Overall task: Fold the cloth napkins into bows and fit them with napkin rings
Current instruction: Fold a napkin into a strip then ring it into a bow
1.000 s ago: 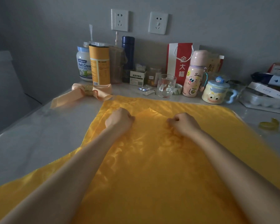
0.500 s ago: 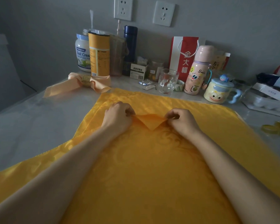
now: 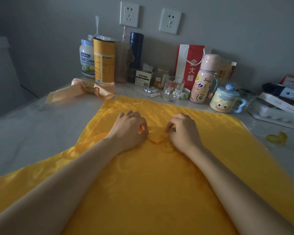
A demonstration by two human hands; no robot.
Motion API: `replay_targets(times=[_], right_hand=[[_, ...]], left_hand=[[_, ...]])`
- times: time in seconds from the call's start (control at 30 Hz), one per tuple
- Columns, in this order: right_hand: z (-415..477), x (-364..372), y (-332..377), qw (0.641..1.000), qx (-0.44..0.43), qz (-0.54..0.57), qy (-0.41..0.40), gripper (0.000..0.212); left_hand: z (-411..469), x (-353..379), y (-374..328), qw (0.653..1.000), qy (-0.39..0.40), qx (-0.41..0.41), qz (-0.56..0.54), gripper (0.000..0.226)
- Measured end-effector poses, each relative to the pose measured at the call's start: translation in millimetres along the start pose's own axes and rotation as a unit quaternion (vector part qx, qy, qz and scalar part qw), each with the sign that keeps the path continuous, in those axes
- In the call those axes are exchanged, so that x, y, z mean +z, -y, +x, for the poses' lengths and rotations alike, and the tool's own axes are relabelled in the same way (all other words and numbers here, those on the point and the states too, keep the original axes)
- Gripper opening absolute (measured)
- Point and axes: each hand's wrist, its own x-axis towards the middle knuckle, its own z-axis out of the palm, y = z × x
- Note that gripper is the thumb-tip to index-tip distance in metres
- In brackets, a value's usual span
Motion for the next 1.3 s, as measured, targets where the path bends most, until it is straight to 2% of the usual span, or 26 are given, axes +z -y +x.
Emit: replay_targets(times=[0.07, 0.17, 0.23, 0.27, 0.33, 0.5, 0.6, 0.83, 0.93, 1.03, 1.17, 1.3], right_hand=[[-3, -1, 14, 0.999, -0.04, 0.008, 0.014, 0.03], [-14, 12, 32, 0.989, -0.073, 0.053, 0.118, 0.034], [-18, 22, 32, 0.979, -0.084, 0.015, 0.187, 0.046], [-18, 23, 30, 0.973, -0.077, -0.018, 0.218, 0.055], [-17, 20, 26, 0.962, -0.036, -0.058, 0.266, 0.058], [-11, 8, 16, 0.954, 0.031, -0.082, 0.286, 0.059], [-9, 6, 7, 0.96, 0.05, -0.09, 0.261, 0.055], [-5, 5, 15, 0.994, 0.02, -0.004, 0.111, 0.045], [-6, 6, 20, 0.997, 0.011, 0.0, 0.077, 0.038], [-9, 6, 23, 0.999, -0.015, -0.027, 0.04, 0.025], [-13, 2, 23, 0.997, -0.055, -0.053, 0.029, 0.015], [-14, 0, 22, 0.995, -0.071, -0.064, 0.036, 0.013]], left_hand=[[0, 0, -3, 1.0, 0.006, 0.006, 0.019, 0.017], [2, 0, -4, 0.999, 0.017, -0.006, 0.029, 0.02], [4, -1, -3, 0.999, 0.027, -0.029, 0.022, 0.02], [4, -2, -4, 0.998, 0.034, -0.041, 0.016, 0.02], [5, -3, -7, 0.997, 0.046, -0.057, 0.014, 0.021], [2, -3, -12, 0.994, 0.044, -0.078, 0.058, 0.025], [1, -5, -15, 0.99, 0.039, -0.099, 0.09, 0.032], [-5, 2, -14, 0.992, 0.028, -0.102, 0.071, 0.042], [-6, 3, -13, 0.994, 0.029, -0.086, 0.062, 0.04], [-6, 1, -11, 0.996, -0.003, -0.079, 0.031, 0.032], [-6, 1, -8, 0.997, -0.043, -0.061, 0.013, 0.024], [-7, -1, -11, 0.998, -0.025, -0.059, 0.0, 0.033]])
